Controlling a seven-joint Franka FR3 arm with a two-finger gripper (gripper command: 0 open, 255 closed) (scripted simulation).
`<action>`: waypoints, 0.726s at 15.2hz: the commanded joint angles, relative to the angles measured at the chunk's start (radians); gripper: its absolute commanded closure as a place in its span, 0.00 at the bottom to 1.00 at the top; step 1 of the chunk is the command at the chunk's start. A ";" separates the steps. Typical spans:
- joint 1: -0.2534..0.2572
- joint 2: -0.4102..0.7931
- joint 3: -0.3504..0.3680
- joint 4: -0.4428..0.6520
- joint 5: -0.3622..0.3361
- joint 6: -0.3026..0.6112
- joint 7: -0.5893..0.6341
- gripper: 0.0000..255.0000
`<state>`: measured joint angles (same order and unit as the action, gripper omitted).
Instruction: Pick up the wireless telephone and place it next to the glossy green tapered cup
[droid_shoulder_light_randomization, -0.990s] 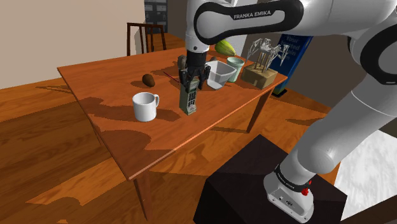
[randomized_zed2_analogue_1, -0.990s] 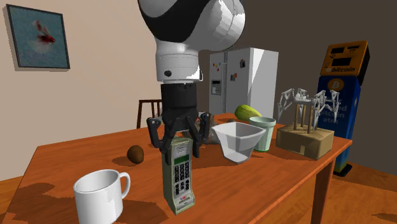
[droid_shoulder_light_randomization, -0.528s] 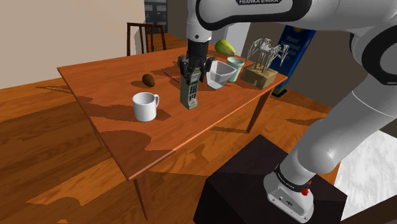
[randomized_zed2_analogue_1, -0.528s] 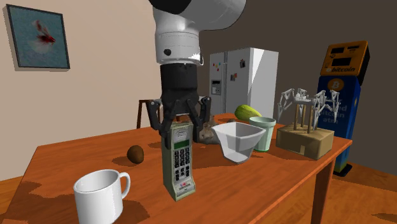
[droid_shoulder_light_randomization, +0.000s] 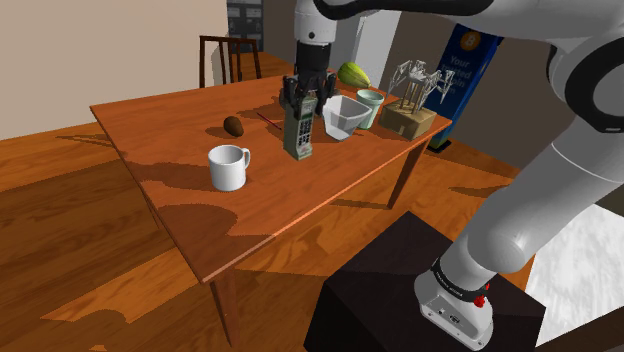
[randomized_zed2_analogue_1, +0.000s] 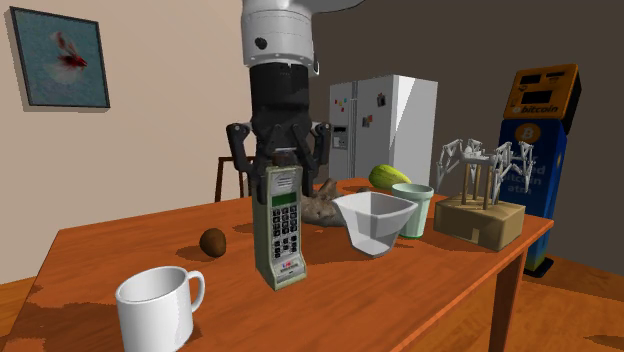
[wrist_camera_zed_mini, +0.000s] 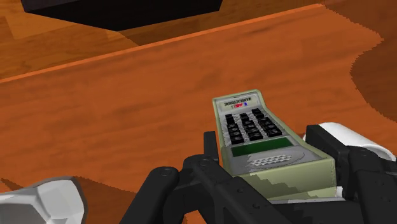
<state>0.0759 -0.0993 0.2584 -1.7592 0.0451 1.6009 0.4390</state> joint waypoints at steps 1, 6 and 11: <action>0.000 0.004 0.000 0.033 -0.001 -0.029 0.001 1.00; 0.000 0.020 0.001 0.120 -0.005 -0.100 0.006 1.00; 0.001 0.044 0.003 0.216 -0.010 -0.173 0.012 1.00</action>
<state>0.0772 -0.0595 0.2615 -1.5622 0.0358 1.4426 0.4505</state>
